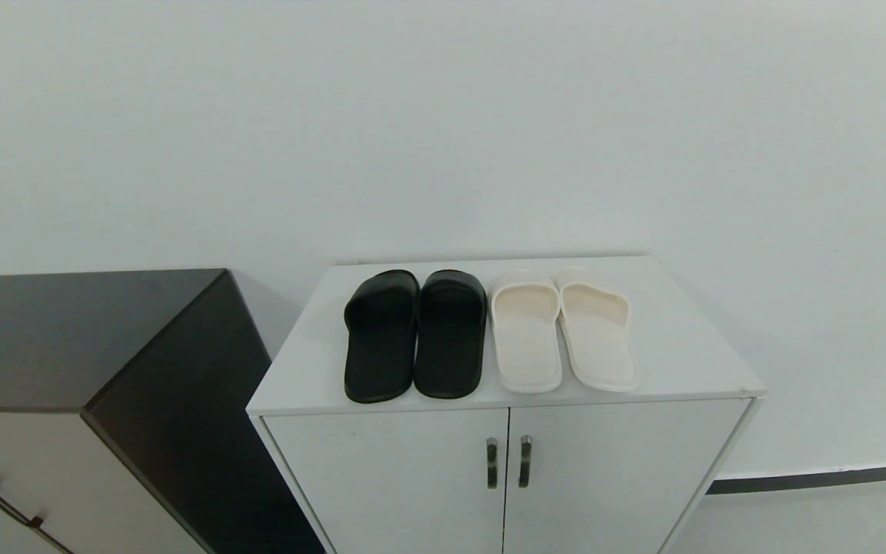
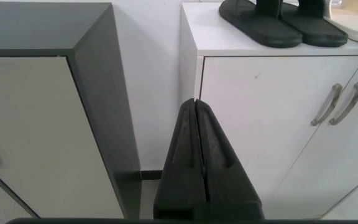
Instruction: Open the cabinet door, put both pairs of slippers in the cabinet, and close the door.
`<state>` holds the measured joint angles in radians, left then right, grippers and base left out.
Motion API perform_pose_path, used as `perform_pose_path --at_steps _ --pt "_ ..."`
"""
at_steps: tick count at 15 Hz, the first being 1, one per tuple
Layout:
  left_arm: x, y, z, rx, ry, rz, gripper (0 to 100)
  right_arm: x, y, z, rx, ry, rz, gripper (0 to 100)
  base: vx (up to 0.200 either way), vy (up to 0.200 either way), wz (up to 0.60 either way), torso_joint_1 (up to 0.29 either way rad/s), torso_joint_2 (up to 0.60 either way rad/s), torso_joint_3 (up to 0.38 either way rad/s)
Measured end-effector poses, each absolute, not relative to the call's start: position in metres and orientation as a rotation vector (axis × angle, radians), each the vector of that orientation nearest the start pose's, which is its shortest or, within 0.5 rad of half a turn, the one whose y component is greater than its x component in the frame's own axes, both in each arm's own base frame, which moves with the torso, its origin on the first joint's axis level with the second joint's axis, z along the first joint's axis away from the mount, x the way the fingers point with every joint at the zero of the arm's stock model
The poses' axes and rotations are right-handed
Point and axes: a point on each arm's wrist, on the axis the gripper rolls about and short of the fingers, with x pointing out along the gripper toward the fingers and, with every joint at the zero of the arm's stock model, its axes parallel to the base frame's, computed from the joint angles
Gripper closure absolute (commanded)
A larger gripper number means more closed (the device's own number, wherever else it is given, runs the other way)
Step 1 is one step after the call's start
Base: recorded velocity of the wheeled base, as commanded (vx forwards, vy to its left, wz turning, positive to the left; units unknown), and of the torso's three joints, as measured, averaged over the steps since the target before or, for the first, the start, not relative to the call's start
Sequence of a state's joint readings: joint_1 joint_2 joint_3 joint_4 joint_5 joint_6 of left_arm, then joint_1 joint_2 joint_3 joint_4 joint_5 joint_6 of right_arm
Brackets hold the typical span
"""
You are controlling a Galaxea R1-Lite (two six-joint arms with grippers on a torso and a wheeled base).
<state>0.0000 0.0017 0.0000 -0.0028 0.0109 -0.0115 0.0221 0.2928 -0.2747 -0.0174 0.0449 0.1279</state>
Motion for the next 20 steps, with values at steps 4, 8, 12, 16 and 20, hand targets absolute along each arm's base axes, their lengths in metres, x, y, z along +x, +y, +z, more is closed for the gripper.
perform_pose_path --at_steps 4,8,12,16,20 --pt "-0.023 0.0 0.076 -0.009 -0.001 0.01 100 0.055 0.012 0.195 0.096 0.156 0.265 0 0.0 0.0 0.0 0.0 0.0 0.0" --pt "-0.023 0.0 0.076 -0.009 -0.001 0.01 100 0.128 0.07 0.217 0.175 0.238 0.428 0 0.0 0.0 0.0 0.0 0.0 0.0" --pt "-0.023 0.0 0.076 -0.01 -0.001 0.01 100 0.182 0.147 0.221 0.203 0.217 0.361 0 0.0 0.0 0.0 0.0 0.0 0.0" --pt "-0.023 0.0 0.076 -0.01 -0.001 0.01 100 0.21 0.206 0.217 0.165 0.169 0.269 0 0.0 0.0 0.0 0.0 0.0 0.0" --pt "-0.023 0.0 0.076 -0.01 -0.001 0.01 100 0.234 0.23 0.198 0.08 0.184 0.184 0 0.0 0.0 0.0 0.0 0.0 0.0"
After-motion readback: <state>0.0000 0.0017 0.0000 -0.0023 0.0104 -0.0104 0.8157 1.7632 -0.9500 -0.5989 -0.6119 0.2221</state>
